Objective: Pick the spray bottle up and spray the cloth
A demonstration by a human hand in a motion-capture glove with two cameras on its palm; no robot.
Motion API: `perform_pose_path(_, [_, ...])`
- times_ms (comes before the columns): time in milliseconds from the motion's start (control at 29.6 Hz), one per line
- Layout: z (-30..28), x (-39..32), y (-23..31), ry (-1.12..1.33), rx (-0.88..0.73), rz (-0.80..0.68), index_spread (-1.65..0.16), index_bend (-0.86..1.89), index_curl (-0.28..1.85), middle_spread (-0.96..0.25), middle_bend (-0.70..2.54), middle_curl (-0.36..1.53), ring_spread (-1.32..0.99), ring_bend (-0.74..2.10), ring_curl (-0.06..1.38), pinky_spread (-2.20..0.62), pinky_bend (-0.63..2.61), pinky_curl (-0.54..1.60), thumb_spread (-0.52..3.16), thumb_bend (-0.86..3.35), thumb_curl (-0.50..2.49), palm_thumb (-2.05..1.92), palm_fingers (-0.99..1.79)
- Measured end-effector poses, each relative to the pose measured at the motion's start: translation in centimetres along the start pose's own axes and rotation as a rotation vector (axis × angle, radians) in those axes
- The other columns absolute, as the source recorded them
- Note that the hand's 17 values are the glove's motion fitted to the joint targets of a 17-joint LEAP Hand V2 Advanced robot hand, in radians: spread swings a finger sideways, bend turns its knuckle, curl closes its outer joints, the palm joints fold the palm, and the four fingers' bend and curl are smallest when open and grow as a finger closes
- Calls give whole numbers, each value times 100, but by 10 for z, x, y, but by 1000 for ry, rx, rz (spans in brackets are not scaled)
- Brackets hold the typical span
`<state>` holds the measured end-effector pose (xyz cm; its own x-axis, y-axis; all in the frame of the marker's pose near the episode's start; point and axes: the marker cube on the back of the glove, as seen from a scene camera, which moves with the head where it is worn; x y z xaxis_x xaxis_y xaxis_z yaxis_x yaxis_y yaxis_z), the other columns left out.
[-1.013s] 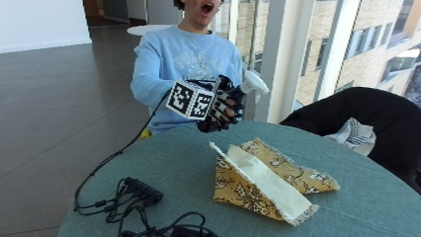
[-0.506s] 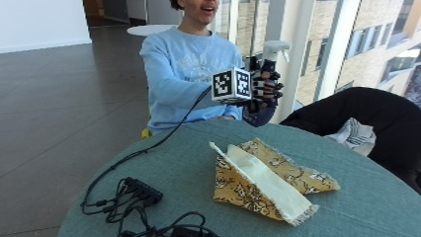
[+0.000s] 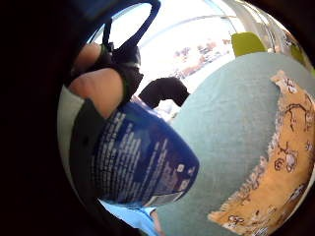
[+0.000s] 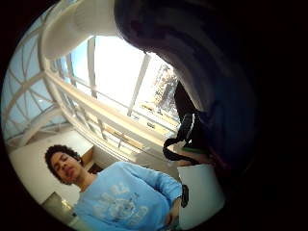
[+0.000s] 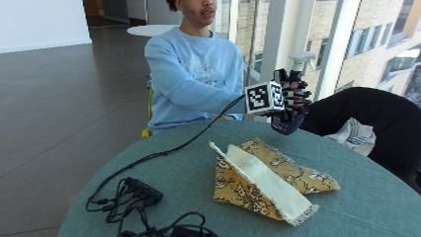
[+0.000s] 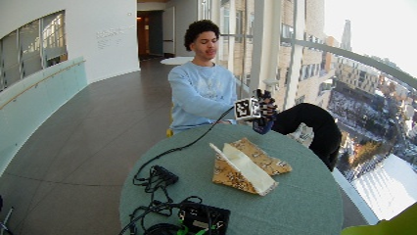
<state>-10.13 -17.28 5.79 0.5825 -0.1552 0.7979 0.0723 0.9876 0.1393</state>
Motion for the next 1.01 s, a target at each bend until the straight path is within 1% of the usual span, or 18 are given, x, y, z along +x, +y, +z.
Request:
perform_pose_path(304, [12,21,-1,4,18,-3,-28,11,22,-8,28,46,-2,52,40,25,19,35,88,-2,71,87,81])
perform_pose_path(574, [19,25,4,13,-13,-1,-29,11,23,-10,27,46,-3,51,39,24,19,35,90,-2,69,87,81])
perform_pose_path(675, [17,22,8,24,-25,3,-29,13,24,-10,29,46,-3,45,38,24,18,35,91,-3,68,86,74])
perform_pose_path(777, [2,12,15,57,-12,-2,-31,9,24,-10,28,46,-3,36,37,25,23,37,92,-7,63,79,55])
perform_pose_path(810, [-6,7,19,78,-9,-2,-32,8,24,-10,28,46,-3,36,37,25,25,38,92,-7,62,78,53])
perform_pose_path(1013, [-67,-21,64,267,-40,48,-34,5,19,-9,30,45,-3,38,34,25,27,36,94,-5,56,74,57])
